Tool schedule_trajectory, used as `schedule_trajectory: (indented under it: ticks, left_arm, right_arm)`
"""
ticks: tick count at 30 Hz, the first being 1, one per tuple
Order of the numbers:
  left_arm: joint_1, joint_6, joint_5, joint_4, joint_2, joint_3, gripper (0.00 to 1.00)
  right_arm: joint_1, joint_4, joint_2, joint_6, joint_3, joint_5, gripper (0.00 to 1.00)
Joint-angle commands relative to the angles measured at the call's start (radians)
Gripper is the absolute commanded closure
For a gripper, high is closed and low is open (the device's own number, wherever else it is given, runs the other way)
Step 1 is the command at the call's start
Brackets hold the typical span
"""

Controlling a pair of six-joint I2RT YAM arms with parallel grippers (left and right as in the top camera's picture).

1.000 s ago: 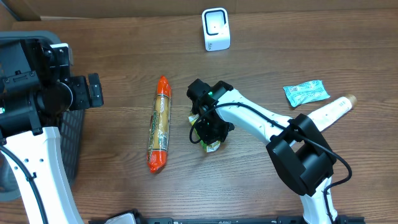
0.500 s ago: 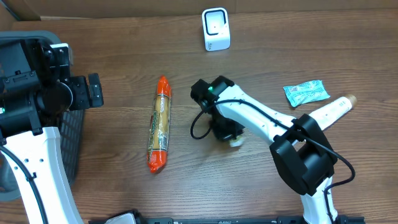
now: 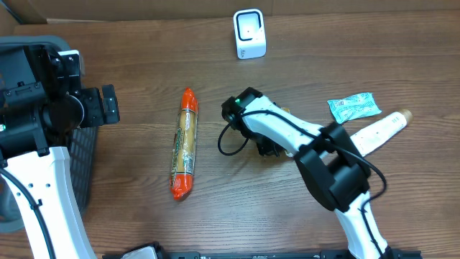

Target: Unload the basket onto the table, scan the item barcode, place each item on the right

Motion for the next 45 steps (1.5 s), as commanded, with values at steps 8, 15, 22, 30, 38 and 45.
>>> schedule_trajectory:
  ticks: [8, 15, 22, 30, 38, 45]
  left_arm:
    - [-0.002, 0.016, -0.005, 0.001, 0.000, 0.008, 0.01]
    - [-0.002, 0.016, -0.005, 0.001, 0.000, 0.008, 0.01]
    - [-0.002, 0.016, -0.005, 0.001, 0.000, 0.008, 0.01]
    - [-0.002, 0.016, -0.005, 0.001, 0.000, 0.008, 0.01]
    - [-0.002, 0.016, -0.005, 0.001, 0.000, 0.008, 0.00]
    - [-0.002, 0.016, -0.005, 0.001, 0.000, 0.008, 0.01]
  right_arm:
    - [0.108, -0.029, -0.002, -0.012, 0.020, -0.013, 0.56]
    - [0.209, -0.016, -0.002, -0.004, 0.027, -0.005, 0.47]
    - [0.222, -0.014, -0.005, 0.064, 0.063, -0.005, 0.46]
    - [0.106, -0.020, -0.108, 0.038, 0.202, -0.033, 0.47]
    - [-0.117, -0.006, -0.205, -0.155, 0.232, -0.361, 0.38]
    - [-0.278, 0.027, -0.204, -0.380, 0.202, -0.704, 0.35]
